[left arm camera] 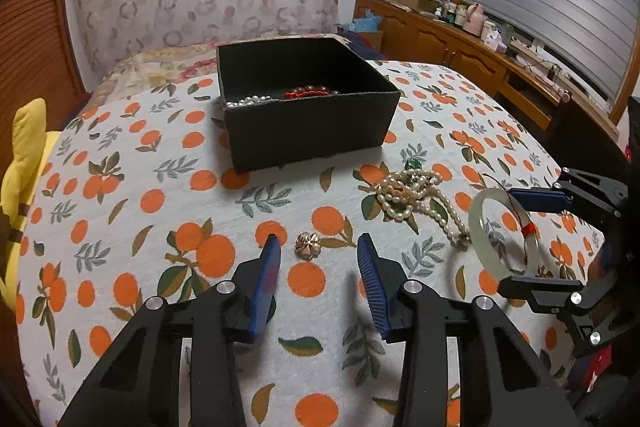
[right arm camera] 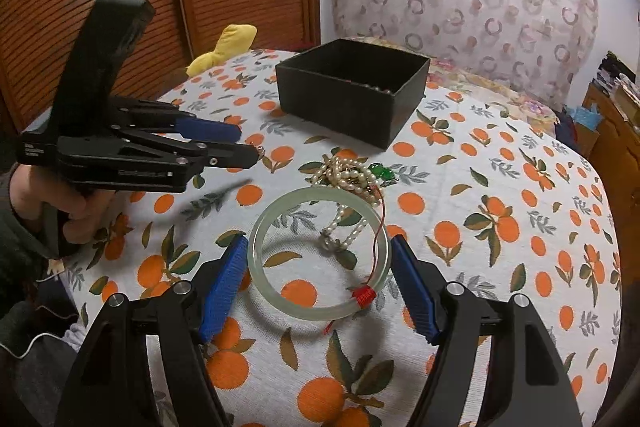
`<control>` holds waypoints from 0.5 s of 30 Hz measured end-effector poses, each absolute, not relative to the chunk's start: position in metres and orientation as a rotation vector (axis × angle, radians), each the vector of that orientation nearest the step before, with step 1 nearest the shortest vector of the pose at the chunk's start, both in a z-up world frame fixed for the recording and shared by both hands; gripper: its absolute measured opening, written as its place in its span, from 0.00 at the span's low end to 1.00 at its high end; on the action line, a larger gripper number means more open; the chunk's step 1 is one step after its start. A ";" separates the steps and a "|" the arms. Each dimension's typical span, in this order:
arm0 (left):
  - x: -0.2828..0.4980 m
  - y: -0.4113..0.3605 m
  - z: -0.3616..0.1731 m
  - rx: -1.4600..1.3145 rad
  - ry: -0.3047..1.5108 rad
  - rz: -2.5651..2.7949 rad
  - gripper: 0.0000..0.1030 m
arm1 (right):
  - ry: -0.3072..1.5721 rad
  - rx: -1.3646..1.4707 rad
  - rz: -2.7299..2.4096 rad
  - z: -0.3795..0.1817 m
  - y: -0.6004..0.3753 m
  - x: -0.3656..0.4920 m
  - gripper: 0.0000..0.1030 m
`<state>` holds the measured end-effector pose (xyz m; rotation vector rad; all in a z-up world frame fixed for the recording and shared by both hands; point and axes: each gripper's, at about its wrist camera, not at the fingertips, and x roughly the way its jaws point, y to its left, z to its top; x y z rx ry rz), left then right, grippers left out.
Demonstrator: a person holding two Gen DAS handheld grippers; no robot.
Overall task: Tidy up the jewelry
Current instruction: 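Grasp the jade bangle rim with the right tool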
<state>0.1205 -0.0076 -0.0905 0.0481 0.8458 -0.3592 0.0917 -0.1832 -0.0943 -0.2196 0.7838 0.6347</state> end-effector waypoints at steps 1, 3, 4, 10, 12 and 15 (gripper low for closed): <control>0.122 -0.009 -0.091 0.049 0.847 -0.357 0.36 | 0.782 -0.218 0.634 -0.094 -0.184 0.092 0.72; 0.124 -0.010 -0.091 0.053 0.848 -0.356 0.35 | 0.780 -0.217 0.634 -0.093 -0.184 0.092 0.72; 0.124 -0.011 -0.091 0.056 0.849 -0.355 0.34 | 0.780 -0.216 0.635 -0.093 -0.185 0.092 0.72; 0.126 -0.016 -0.096 0.070 0.856 -0.353 0.07 | 0.776 -0.213 0.634 -0.092 -0.185 0.092 0.72; 0.125 -0.016 -0.096 0.075 0.854 -0.353 0.03 | 0.774 -0.212 0.635 -0.091 -0.185 0.092 0.72; 0.123 -0.017 -0.094 0.088 0.845 -0.352 0.03 | 0.772 -0.212 0.636 -0.091 -0.186 0.092 0.72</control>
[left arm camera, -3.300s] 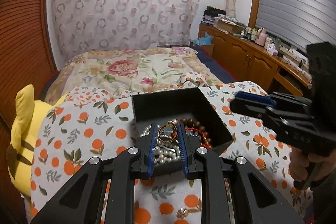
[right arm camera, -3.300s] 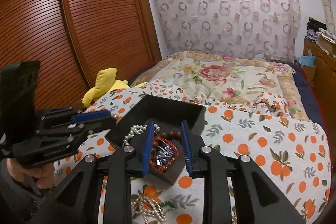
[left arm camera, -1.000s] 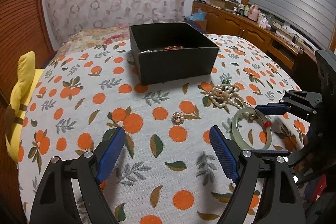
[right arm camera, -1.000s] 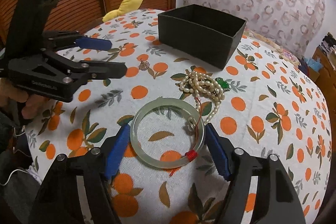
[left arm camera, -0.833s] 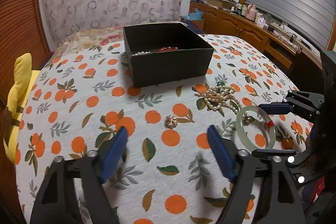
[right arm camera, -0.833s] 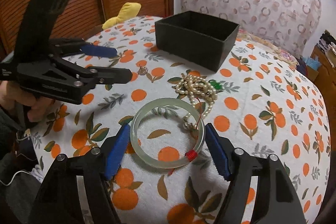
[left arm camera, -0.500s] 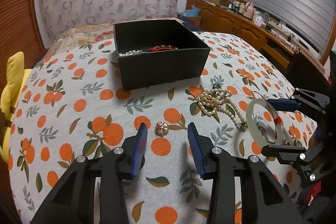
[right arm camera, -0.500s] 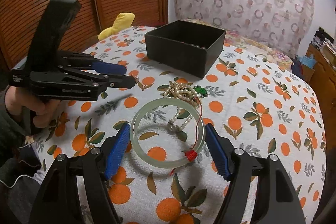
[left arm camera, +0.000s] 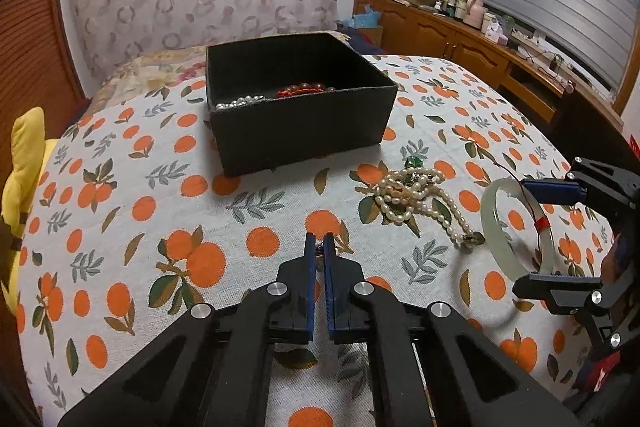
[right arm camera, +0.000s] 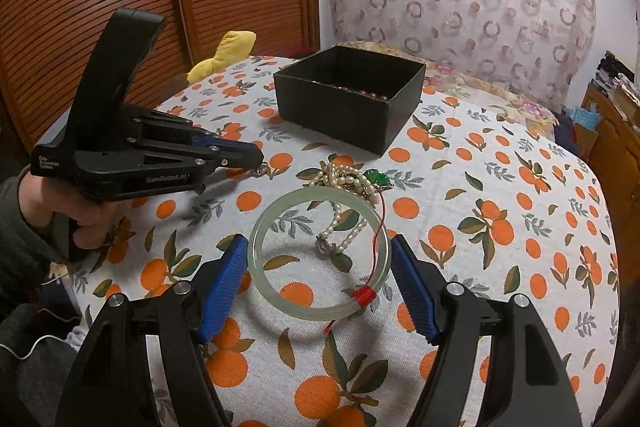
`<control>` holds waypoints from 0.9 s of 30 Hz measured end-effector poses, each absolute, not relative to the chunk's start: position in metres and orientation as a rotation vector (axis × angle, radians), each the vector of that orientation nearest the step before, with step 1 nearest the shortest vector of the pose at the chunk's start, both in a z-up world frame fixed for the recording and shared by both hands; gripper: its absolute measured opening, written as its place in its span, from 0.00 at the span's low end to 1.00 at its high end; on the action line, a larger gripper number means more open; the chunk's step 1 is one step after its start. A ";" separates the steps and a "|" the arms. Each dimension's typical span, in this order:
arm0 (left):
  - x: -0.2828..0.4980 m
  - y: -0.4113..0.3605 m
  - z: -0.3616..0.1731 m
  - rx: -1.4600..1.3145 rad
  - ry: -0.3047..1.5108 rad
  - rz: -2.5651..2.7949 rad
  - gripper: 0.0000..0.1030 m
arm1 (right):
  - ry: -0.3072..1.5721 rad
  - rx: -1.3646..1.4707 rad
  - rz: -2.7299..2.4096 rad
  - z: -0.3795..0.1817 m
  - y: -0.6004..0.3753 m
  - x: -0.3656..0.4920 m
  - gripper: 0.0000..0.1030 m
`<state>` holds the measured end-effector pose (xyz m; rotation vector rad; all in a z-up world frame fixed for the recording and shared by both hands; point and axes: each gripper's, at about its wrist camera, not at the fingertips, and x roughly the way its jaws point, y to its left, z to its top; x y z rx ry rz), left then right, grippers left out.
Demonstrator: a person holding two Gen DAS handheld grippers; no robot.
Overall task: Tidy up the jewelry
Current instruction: 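Grasp the jade bangle rim with the right tool, then carry the jade bangle into the box with right tool while left tool drops a ring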
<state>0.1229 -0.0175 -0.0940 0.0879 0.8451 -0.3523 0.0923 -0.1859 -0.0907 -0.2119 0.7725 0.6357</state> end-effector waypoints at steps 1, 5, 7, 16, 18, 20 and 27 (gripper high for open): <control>0.122 -0.017 -0.093 0.087 0.841 -0.352 0.03 | 0.771 -0.212 0.636 -0.090 -0.186 0.093 0.72; 0.119 -0.016 -0.088 0.076 0.826 -0.353 0.03 | 0.763 -0.208 0.636 -0.086 -0.186 0.093 0.72; 0.117 -0.014 -0.084 0.069 0.817 -0.353 0.03 | 0.758 -0.207 0.636 -0.084 -0.186 0.094 0.72; 0.112 -0.014 -0.067 0.065 0.770 -0.347 0.03 | 0.731 -0.196 0.639 -0.073 -0.186 0.098 0.72; 0.113 -0.014 -0.064 0.067 0.762 -0.345 0.03 | 0.725 -0.197 0.639 -0.070 -0.185 0.100 0.72; 0.114 -0.014 -0.061 0.066 0.755 -0.344 0.03 | 0.719 -0.196 0.640 -0.068 -0.185 0.105 0.72; 0.122 -0.004 -0.047 0.043 0.722 -0.331 0.03 | 0.692 -0.187 0.657 -0.055 -0.180 0.136 0.72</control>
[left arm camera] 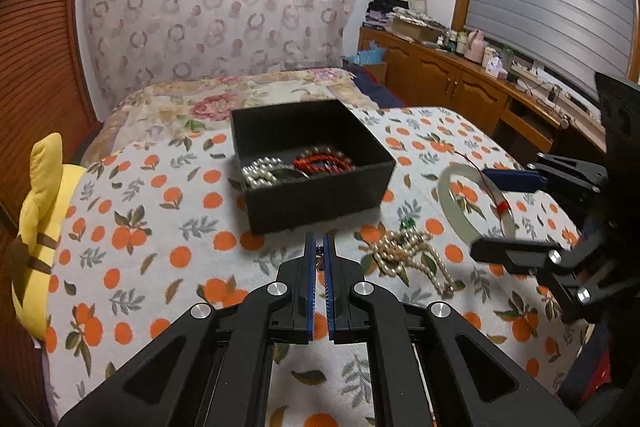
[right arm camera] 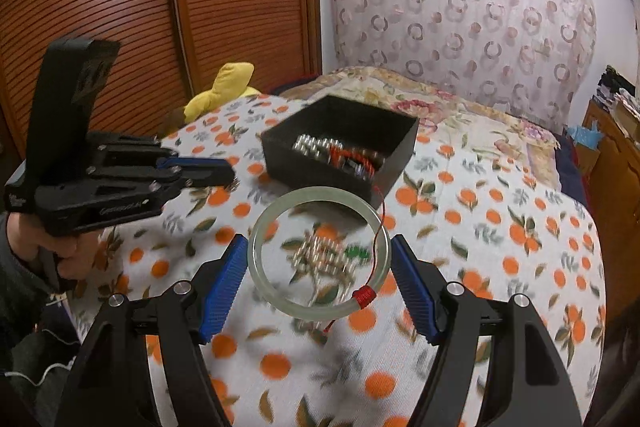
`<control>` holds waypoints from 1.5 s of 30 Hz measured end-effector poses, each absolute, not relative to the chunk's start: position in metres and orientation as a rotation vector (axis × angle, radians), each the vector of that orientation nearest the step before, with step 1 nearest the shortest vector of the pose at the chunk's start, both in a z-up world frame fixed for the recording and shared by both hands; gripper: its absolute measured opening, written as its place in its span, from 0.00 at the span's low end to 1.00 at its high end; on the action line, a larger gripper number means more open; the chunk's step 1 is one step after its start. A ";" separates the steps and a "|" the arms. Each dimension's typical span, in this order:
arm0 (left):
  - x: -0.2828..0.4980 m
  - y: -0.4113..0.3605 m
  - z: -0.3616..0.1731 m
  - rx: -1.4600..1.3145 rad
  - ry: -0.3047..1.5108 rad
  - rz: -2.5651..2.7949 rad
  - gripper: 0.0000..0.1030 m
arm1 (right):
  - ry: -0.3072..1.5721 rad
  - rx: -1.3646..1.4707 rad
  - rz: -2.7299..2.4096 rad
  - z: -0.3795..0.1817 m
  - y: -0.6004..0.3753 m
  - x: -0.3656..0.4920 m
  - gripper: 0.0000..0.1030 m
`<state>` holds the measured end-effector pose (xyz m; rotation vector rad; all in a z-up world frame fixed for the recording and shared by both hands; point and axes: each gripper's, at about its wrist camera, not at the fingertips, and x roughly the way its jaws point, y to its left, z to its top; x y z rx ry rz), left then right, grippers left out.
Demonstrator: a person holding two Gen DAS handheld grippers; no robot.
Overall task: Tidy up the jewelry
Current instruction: 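Carry the jade bangle into the box with right tool while left tool drops a ring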
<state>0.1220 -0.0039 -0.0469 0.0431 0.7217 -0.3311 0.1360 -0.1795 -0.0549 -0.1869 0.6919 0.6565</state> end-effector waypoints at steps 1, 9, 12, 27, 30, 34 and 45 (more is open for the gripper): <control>0.124 -0.002 -0.045 0.039 0.719 -0.328 0.03 | 0.689 -0.184 0.658 -0.053 -0.179 0.141 0.72; 0.143 0.016 -0.033 0.002 0.693 -0.297 0.03 | 0.674 -0.159 0.684 -0.044 -0.164 0.196 0.72; 0.152 0.021 -0.029 -0.006 0.689 -0.290 0.03 | 0.671 -0.162 0.699 -0.043 -0.155 0.216 0.72; 0.194 0.032 -0.024 -0.010 0.690 -0.266 0.03 | 0.712 -0.166 0.734 -0.068 -0.125 0.273 0.73; 0.200 0.029 -0.023 -0.001 0.693 -0.265 0.03 | 0.707 -0.160 0.731 -0.069 -0.126 0.273 0.73; 0.210 0.026 -0.022 0.009 0.695 -0.263 0.03 | 0.688 -0.144 0.731 -0.065 -0.132 0.273 0.77; 0.248 0.011 -0.027 0.026 0.716 -0.276 0.03 | 0.678 -0.093 0.649 -0.059 -0.163 0.281 0.77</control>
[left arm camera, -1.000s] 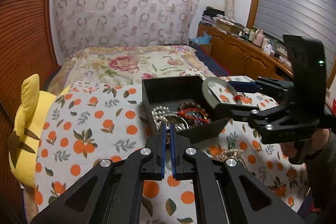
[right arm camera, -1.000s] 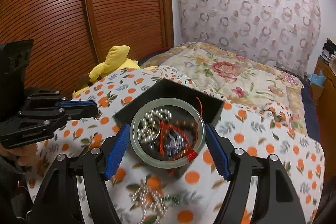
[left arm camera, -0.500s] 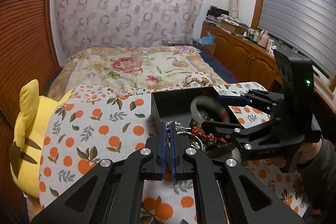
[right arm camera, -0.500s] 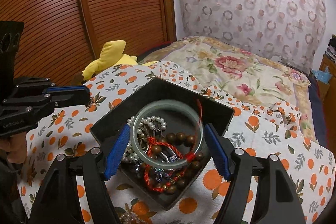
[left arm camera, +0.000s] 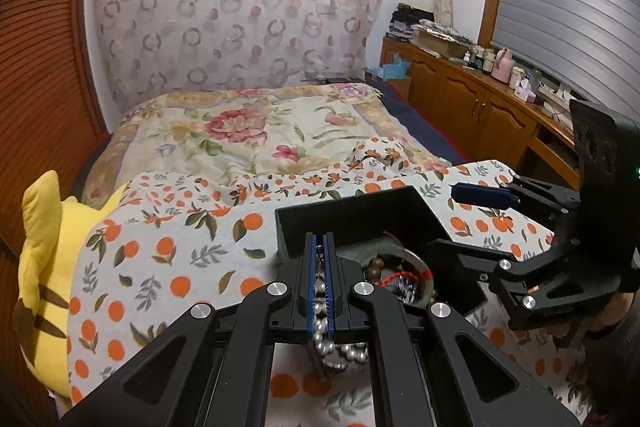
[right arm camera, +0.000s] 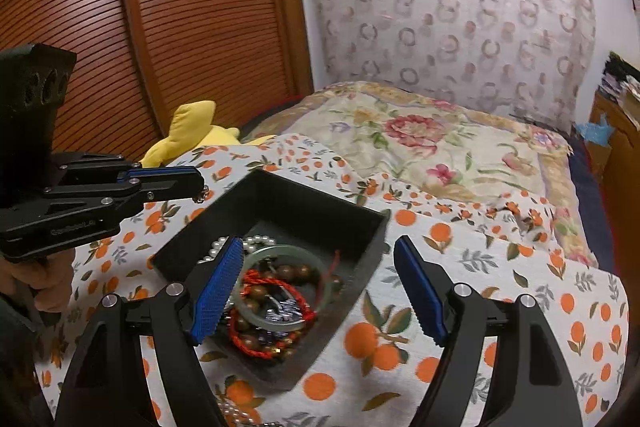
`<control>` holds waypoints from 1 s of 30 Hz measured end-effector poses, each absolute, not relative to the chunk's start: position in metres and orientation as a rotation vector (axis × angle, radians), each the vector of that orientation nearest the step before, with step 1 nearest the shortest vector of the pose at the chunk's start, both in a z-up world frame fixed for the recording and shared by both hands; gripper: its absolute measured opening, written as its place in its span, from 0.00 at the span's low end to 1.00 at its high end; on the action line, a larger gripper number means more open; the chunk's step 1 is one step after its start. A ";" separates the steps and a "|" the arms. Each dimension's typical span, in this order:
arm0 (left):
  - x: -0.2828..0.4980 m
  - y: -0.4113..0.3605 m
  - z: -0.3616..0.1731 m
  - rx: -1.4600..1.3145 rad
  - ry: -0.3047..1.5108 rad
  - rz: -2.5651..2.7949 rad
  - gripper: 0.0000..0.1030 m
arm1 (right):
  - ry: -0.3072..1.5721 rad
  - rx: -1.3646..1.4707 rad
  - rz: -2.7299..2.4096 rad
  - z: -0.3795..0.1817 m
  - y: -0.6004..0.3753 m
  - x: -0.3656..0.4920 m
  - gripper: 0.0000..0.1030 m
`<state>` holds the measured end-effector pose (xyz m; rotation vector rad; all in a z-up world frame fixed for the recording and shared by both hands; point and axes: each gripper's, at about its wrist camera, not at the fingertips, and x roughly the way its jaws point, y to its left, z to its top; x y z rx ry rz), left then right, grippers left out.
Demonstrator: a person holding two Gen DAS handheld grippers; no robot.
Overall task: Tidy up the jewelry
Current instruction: 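Carry the jade bangle into the box with right tool while left tool drops a ring, then grasp the pearl necklace with the right tool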
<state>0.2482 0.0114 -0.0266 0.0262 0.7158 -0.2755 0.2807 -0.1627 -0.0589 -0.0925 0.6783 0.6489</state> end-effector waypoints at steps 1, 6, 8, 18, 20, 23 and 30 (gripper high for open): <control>0.252 0.009 -0.027 0.031 0.719 -0.276 0.03 | 0.678 -0.093 0.645 -0.060 -0.164 0.281 0.77; 0.264 0.001 -0.031 0.050 0.731 -0.279 0.03 | 0.674 -0.087 0.629 -0.058 -0.170 0.283 0.77; 0.265 -0.002 -0.030 0.052 0.732 -0.281 0.03 | 0.672 -0.089 0.626 -0.057 -0.170 0.285 0.77; 0.250 0.003 -0.027 0.031 0.706 -0.252 0.43 | 0.662 -0.090 0.614 -0.046 -0.171 0.285 0.77; 0.242 0.005 -0.025 0.028 0.698 -0.246 0.58 | 0.655 -0.088 0.608 -0.041 -0.174 0.280 0.77; 0.227 0.009 -0.022 0.020 0.683 -0.242 0.77 | 0.642 -0.090 0.595 -0.035 -0.180 0.269 0.77; 0.192 0.012 -0.021 0.031 0.674 -0.215 0.88 | 0.643 -0.091 0.560 -0.034 -0.197 0.233 0.77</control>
